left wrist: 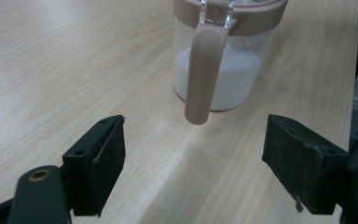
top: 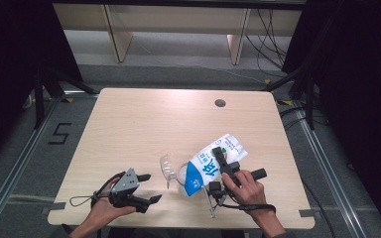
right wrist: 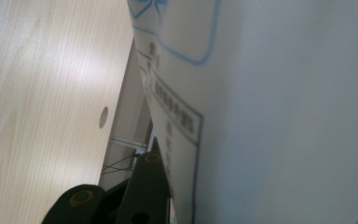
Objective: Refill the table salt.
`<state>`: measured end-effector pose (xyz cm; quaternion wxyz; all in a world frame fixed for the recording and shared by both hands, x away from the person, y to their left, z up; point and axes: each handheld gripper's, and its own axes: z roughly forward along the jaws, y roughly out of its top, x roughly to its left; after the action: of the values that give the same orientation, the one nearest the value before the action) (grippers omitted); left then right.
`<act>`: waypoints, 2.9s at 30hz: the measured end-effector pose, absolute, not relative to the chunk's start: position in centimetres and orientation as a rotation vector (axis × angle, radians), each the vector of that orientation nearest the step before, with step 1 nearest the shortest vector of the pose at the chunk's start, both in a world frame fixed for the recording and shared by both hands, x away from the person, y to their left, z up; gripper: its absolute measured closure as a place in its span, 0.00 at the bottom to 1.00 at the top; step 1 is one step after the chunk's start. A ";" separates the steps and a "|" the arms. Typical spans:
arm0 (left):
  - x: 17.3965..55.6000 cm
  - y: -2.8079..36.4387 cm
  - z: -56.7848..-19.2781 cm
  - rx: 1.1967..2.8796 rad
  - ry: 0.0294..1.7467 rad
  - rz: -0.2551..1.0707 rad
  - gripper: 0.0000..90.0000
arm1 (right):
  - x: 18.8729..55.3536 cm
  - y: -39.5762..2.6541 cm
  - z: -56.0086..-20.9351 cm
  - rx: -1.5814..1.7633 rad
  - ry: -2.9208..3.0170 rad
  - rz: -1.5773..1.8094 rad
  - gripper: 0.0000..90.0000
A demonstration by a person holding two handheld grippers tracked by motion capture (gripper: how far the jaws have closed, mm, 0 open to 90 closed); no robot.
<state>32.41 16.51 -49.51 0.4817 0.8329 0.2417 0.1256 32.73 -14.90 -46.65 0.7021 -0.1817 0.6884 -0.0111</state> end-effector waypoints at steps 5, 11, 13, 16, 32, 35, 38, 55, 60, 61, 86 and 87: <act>32.2 16.4 -49.6 2.013 0.623 0.286 0.23 | 32.7 -14.8 -46.4 -0.424 1.517 -0.027 0.86; 32.2 16.4 -49.6 2.010 0.623 0.280 0.23 | 32.7 -14.9 -46.6 -0.408 1.527 -0.023 0.86; 32.3 16.5 -49.5 2.025 0.606 0.298 0.23 | 32.7 -14.9 -46.5 -0.405 1.526 -0.020 0.86; 32.4 16.5 -49.5 2.029 0.592 0.305 0.23 | 32.7 -14.9 -46.5 -0.411 1.529 -0.024 0.86; 32.4 16.5 -49.5 2.028 0.589 0.302 0.23 | 32.7 -14.9 -46.6 -0.400 1.541 -0.021 0.87; 32.3 16.4 -49.6 2.013 0.620 0.284 0.23 | 32.7 -14.9 -46.5 -0.406 1.532 -0.018 0.87; 32.4 16.5 -49.5 2.030 0.590 0.303 0.23 | 32.7 -14.8 -46.4 -0.429 1.524 -0.027 0.87; 32.4 16.5 -49.5 2.029 0.599 0.304 0.23 | 32.7 -14.9 -46.4 -0.383 1.568 -0.022 0.88; 32.4 16.5 -49.5 2.031 0.589 0.306 0.23 | 32.8 -15.0 -46.4 -0.321 1.611 0.025 0.88; 32.3 16.4 -49.6 2.019 0.609 0.295 0.23 | 32.8 -15.0 -46.4 -0.312 1.620 0.033 0.88; 32.3 16.5 -49.6 2.017 0.613 0.284 0.23 | 34.0 -16.1 -45.5 -0.040 1.893 0.461 0.88; 32.3 16.4 -49.6 2.014 0.618 0.278 0.23 | 34.0 -16.3 -45.4 -0.021 1.900 0.477 0.89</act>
<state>32.29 16.44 -49.60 0.4866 0.8280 0.2542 0.1144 33.99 -16.33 -45.37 0.5575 -0.0090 0.8052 0.2020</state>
